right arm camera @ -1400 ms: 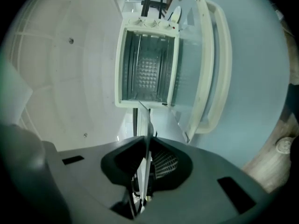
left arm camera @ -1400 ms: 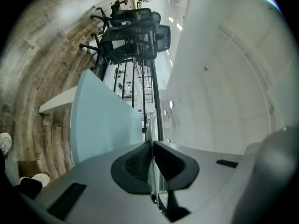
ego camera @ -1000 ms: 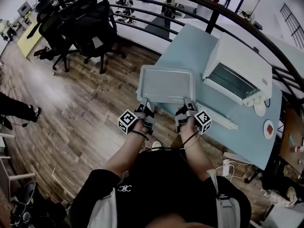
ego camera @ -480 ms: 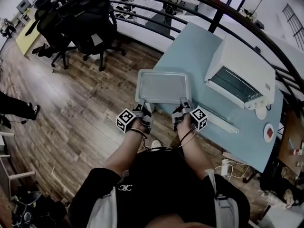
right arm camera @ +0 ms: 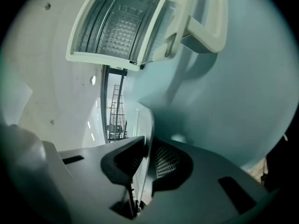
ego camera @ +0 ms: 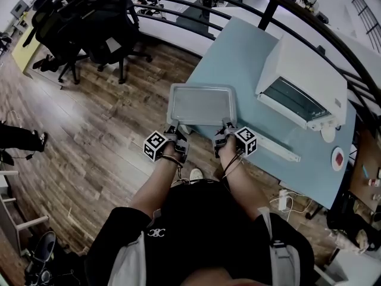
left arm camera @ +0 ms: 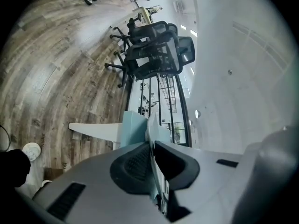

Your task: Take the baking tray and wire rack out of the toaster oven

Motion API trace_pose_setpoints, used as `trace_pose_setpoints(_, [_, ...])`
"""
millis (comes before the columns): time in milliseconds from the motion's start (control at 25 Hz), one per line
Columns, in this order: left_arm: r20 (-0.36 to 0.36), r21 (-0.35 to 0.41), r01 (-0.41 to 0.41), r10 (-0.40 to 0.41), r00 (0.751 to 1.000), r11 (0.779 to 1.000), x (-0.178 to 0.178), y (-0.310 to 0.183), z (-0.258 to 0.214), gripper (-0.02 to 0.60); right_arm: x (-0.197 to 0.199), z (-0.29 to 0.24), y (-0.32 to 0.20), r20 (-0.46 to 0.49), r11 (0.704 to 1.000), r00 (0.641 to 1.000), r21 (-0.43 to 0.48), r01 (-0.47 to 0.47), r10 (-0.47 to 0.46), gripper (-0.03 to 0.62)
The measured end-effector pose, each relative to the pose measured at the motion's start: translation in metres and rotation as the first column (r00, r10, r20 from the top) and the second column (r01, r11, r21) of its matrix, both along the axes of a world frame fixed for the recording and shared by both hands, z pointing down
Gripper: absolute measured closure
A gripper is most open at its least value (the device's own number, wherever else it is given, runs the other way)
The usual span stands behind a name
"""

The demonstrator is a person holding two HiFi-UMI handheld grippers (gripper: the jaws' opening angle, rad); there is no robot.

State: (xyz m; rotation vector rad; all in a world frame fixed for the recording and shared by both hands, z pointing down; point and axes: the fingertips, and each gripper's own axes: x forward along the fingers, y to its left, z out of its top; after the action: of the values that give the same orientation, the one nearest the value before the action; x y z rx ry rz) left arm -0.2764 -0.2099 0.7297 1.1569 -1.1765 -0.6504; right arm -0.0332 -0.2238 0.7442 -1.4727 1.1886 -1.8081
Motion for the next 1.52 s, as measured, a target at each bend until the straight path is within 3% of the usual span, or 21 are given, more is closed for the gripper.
trace_pose_setpoints(200, [0.061,-0.106,-0.052,0.059,0.996,0.993,0.004,0.003,0.019,0.522,0.005,0.014,0.007,-0.111,0.993,0.992,-0.105,0.047,-0.059,0.544])
trace_pose_setpoints(360, [0.076,-0.176,-0.089,0.104,0.992,0.980,0.009,0.008,0.032,0.510,0.011,0.021,0.019,-0.150,0.982,0.985,-0.178,0.062,-0.090,0.497])
trace_pose_setpoints(480, [0.083,-0.199,-0.104,0.123,0.989,0.974,0.010,0.010,0.036,0.502,0.013,0.022,0.023,-0.133,0.977,0.987,-0.202,0.066,-0.094,0.475])
trace_pose_setpoints(640, [0.161,-0.212,-0.136,0.172,0.972,0.968,0.013,0.009,0.033,0.486,0.016,0.021,0.029,-0.155,0.960,0.978,-0.263,0.096,-0.140,0.431])
trace_pose_setpoints(840, [0.184,-0.234,-0.139,0.184,0.965,0.962,0.014,0.017,0.034,0.485,0.028,0.021,0.044,-0.296,0.919,0.929,-0.381,0.100,-0.224,0.407])
trace_pose_setpoints(920, [0.227,-0.228,-0.148,0.200,0.953,0.962,0.011,0.020,0.031,0.485,0.033,0.018,0.048,-0.333,0.915,0.911,-0.390,0.100,-0.241,0.407])
trace_pose_setpoints(1040, [0.342,-0.221,-0.147,0.218,0.914,0.964,-0.001,0.021,0.024,0.485,0.034,0.014,0.052,-0.342,0.923,0.907,-0.369,0.110,-0.245,0.407])
trace_pose_setpoints(1120, [0.446,-0.222,-0.135,0.224,0.866,0.966,-0.012,0.022,0.015,0.485,0.034,0.008,0.056,-0.360,0.929,0.898,-0.350,0.122,-0.253,0.411])
trace_pose_setpoints(1200, [0.567,-0.209,-0.133,0.231,0.790,0.969,-0.021,0.019,0.001,0.489,0.034,0.000,0.056,-0.389,0.937,0.882,-0.321,0.141,-0.266,0.459])
trace_pose_setpoints(1320, [0.738,-0.173,-0.188,0.254,0.626,0.967,-0.022,0.012,-0.028,0.553,0.036,-0.016,0.051,-0.458,0.952,0.844,-0.250,0.179,-0.278,0.592])
trace_pose_setpoints(1520, [0.886,-0.099,-0.367,0.250,0.391,0.925,0.015,-0.003,-0.081,0.568,0.033,-0.052,0.038,-0.565,0.959,0.778,-0.093,0.269,-0.273,0.594])
